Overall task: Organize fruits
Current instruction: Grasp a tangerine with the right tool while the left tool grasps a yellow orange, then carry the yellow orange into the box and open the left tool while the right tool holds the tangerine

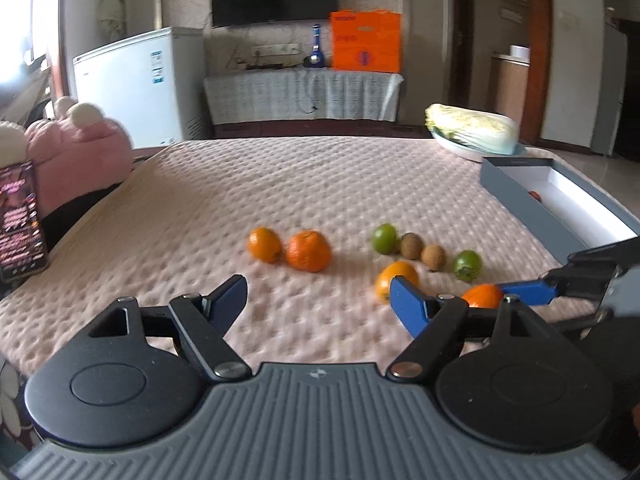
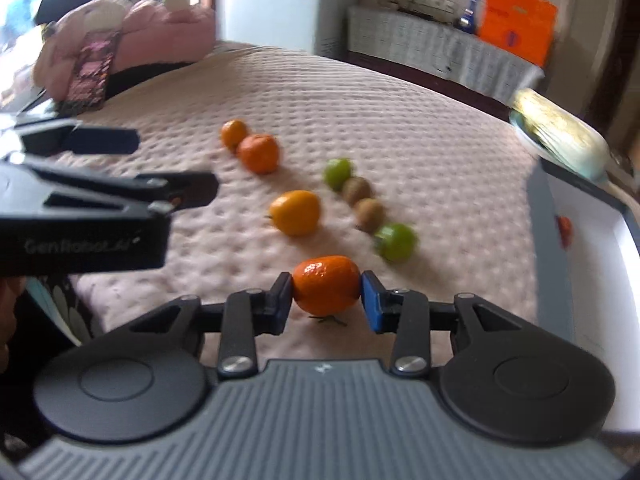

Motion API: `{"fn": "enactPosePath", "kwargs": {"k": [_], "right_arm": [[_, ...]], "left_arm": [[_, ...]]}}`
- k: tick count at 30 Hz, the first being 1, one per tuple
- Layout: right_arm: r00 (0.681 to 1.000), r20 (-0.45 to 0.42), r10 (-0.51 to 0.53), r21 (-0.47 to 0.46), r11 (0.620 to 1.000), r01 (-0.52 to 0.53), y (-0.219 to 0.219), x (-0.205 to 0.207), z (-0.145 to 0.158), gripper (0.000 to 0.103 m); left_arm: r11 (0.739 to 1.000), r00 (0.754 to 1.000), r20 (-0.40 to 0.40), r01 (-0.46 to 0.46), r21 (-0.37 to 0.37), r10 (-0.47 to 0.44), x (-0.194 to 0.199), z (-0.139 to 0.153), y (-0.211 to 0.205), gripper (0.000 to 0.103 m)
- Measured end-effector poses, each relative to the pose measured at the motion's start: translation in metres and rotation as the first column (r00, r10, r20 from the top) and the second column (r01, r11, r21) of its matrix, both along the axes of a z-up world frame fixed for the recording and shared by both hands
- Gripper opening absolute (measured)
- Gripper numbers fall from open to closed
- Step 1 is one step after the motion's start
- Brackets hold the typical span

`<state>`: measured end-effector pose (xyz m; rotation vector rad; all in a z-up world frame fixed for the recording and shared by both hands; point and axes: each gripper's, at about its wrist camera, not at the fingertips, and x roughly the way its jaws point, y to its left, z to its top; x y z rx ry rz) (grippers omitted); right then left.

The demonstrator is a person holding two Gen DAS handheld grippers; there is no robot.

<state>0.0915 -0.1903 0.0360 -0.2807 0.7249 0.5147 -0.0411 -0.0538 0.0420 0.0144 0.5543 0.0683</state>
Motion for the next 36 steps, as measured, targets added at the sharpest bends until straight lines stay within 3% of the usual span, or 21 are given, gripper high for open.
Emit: {"fn": "enactPosePath", "kwargs": {"k": [3,7,18,23,31,36], "right_arm": [[0.998,-0.037,-0.051,0.056,0.997,0.053,-0.023,0.003,0.004,0.040],[0.996,-0.043,-0.081,0.053,0.995,0.083,-0.041,0.002,0.004,0.040],[0.994,-0.068,-0.084,0.082,0.993,0.089,-0.066,-0.003,0.008,0.040],[0.995,-0.065,-0.075,0.078,0.994,0.080,-0.066,-0.004,0.007,0.040],[0.994,-0.060,-0.088,0.099,0.991,0.094,-0.068,-0.003,0.009,0.040],[0.994,-0.052,-0.098,0.125,0.987,0.104,-0.067,-0.001,0.013,0.040]], "left_arm": [[0.997,0.998,0.003,0.057,0.045,-0.057,0.009,0.000,-0.017,0.081],[0.994,0.994,-0.028,0.105,0.037,-0.104,0.026,-0.008,-0.037,0.071],[0.997,0.990,-0.133,0.054,0.062,-0.045,0.075,-0.036,-0.057,0.059],[0.996,0.989,-0.132,0.070,0.051,-0.063,0.082,-0.042,-0.060,0.040],[0.997,0.990,-0.119,0.067,-0.023,-0.070,0.079,-0.039,-0.051,0.040],[0.997,0.993,-0.085,0.076,-0.027,-0.079,0.070,-0.030,-0.047,0.040]]}}
